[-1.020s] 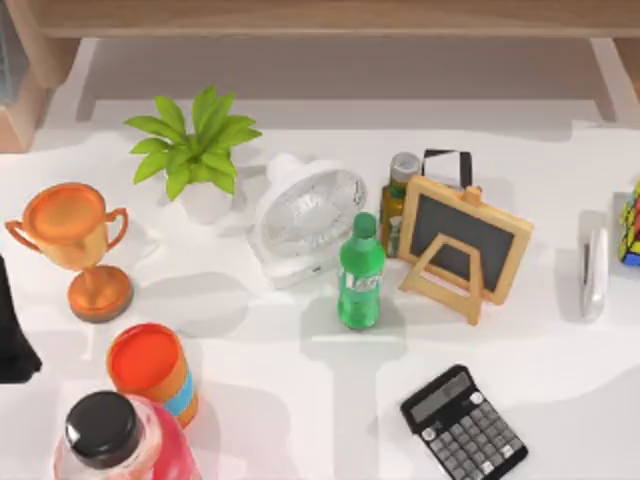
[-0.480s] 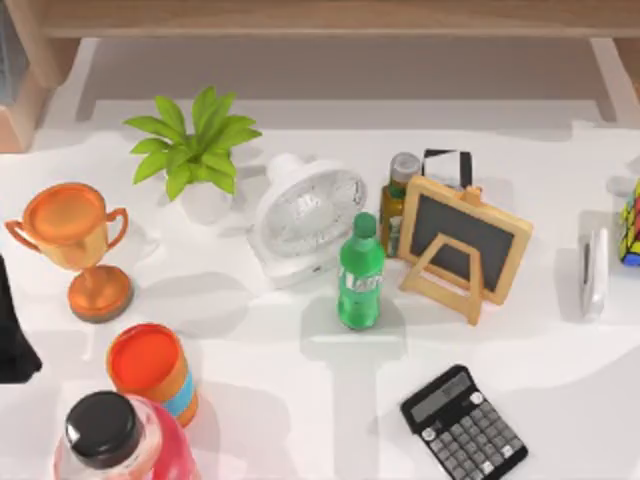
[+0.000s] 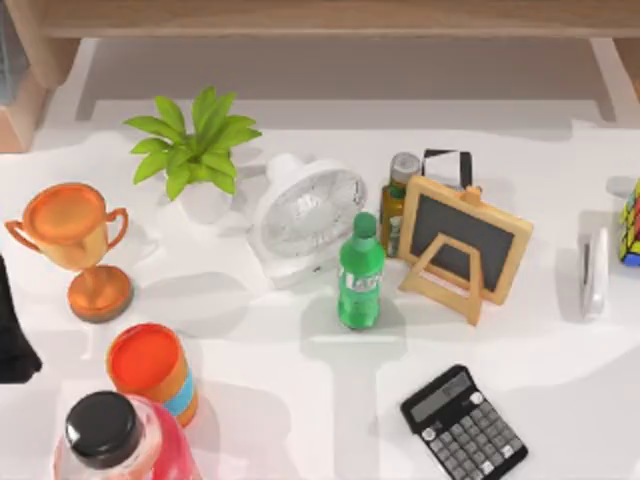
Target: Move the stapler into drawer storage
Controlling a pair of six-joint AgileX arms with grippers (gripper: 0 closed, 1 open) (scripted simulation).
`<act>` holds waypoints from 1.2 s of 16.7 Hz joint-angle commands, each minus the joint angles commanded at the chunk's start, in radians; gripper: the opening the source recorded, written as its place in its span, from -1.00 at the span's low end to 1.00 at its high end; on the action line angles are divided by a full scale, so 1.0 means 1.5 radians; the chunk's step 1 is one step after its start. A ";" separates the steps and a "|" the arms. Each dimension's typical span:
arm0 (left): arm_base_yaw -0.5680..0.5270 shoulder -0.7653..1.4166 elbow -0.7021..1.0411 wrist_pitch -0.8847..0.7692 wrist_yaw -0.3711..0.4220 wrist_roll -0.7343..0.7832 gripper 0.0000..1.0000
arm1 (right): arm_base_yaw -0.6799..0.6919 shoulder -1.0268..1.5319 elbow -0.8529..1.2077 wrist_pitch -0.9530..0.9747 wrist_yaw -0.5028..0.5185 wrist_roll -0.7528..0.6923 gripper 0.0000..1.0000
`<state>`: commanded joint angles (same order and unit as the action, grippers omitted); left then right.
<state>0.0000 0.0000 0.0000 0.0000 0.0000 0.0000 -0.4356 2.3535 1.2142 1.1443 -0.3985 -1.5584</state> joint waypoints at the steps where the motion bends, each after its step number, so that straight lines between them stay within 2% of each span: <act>1: 0.000 0.000 0.000 0.000 0.000 0.000 1.00 | 0.000 0.000 0.000 0.000 0.000 0.000 -0.36; 5: 0.000 0.000 0.000 0.000 0.000 0.000 1.00 | 0.000 0.000 0.000 0.000 0.000 0.000 -0.96; 6: 0.000 0.000 0.000 0.000 0.000 0.000 1.00 | 0.000 0.000 0.000 0.000 0.000 0.000 -1.00; 15: 0.000 0.000 0.000 0.000 0.000 0.000 1.00 | -0.003 -0.001 -0.002 0.000 0.000 0.002 -1.00; 20: 0.000 0.000 0.000 0.000 0.000 0.000 1.00 | -0.025 -0.043 -0.095 0.050 -0.022 0.004 -1.00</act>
<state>0.0000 0.0000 0.0000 0.0000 0.0000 0.0000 -0.4725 2.2897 1.0713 1.2193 -0.4310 -1.5521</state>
